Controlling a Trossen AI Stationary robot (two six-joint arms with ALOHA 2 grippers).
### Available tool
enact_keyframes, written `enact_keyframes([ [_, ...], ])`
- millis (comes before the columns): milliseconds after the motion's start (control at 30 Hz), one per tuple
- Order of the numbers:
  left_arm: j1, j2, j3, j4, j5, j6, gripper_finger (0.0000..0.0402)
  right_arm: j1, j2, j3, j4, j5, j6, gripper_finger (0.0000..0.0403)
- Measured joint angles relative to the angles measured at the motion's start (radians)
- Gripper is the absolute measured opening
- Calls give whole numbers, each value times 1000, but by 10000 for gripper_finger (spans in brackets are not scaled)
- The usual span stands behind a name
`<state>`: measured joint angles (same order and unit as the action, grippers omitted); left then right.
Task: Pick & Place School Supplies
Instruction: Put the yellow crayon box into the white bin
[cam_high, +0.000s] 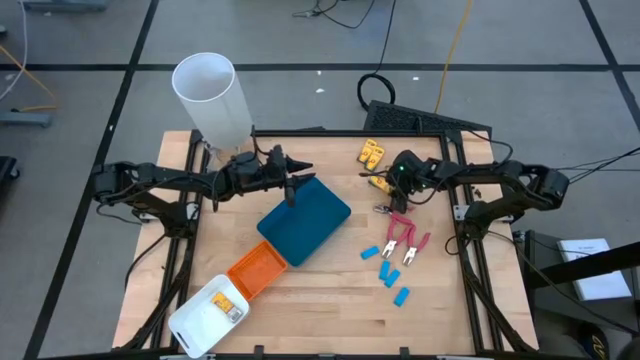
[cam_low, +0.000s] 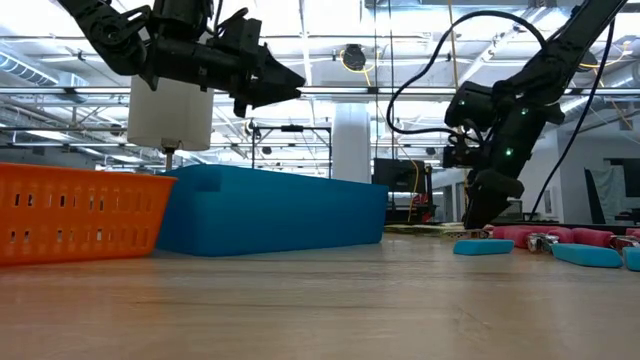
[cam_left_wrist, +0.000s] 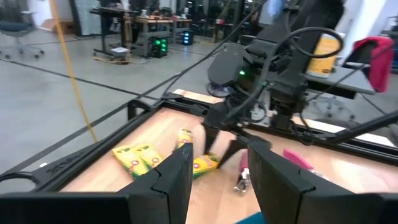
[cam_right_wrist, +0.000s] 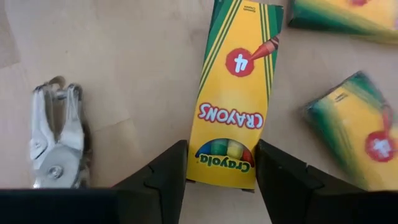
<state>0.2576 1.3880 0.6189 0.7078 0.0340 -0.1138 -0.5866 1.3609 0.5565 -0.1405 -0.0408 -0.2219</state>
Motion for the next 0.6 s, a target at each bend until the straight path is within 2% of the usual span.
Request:
enact_keyframes([
  [233, -4, 0, 0, 0, 44, -8, 157, 17, -82, 0, 77, 2, -7, 165],
  [433, -27, 0, 0, -2, 46, -104, 157, 114, -137, 2, 196, 2, -10, 165],
  [600, -38, 0, 8, -4, 49, -238, 157, 247, -151, 3, 292, 126, -54, 165],
])
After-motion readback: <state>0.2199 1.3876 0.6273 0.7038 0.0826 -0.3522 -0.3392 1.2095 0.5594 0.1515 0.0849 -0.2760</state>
